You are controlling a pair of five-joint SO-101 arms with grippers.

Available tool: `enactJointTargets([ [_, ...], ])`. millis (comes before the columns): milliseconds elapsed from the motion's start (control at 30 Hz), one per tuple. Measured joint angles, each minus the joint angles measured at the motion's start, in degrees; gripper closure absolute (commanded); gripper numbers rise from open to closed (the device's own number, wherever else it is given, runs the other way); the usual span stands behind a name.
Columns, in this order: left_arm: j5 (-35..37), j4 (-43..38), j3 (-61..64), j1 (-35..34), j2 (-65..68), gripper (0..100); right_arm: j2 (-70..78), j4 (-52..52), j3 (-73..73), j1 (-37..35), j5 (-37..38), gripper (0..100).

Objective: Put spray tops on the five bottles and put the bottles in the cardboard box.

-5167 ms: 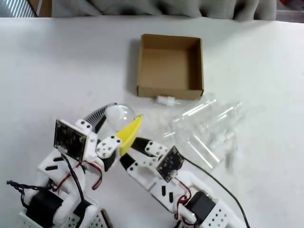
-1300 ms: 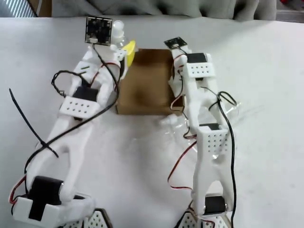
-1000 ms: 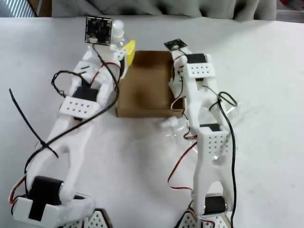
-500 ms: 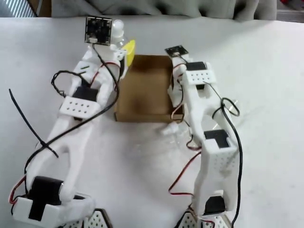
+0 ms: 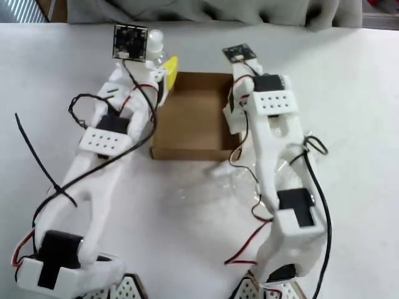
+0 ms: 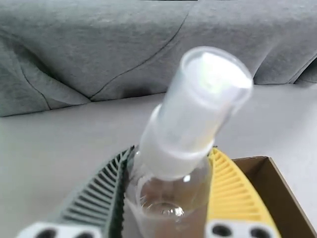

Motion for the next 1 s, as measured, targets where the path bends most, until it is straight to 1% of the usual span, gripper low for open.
enactJointTargets([
  [100, 0.00, 0.00, 0.00, 0.00, 0.00, 98, -4.57, 4.13, 0.00, 1.49, -0.26, 81.1],
  [233, 0.00, 0.00, 0.00, 0.00, 0.00, 98, -8.88, 11.43, 0.00, 4.66, -0.26, 91.4],
  [300, 0.00, 0.00, 0.00, 0.00, 0.00, 98, -10.55, 13.27, 1.49, 6.68, 0.09, 94.6],
  [467, 0.00, -0.09, 0.00, 0.00, 0.00, 98, -14.24, 13.63, 10.11, 11.87, 8.35, 95.4],
  [667, 0.00, -6.59, 0.00, 0.00, 6.51, 98, -22.68, 5.71, 24.79, 18.29, 9.67, 95.0],
  [800, 0.00, -10.55, 0.00, 0.00, 9.32, 98, -30.59, 2.29, 35.96, 18.73, 9.76, 95.0],
  [1000, 0.00, -11.43, 0.00, 0.00, 9.41, 98, -41.23, -3.60, 50.64, 19.08, 9.93, 95.1],
])
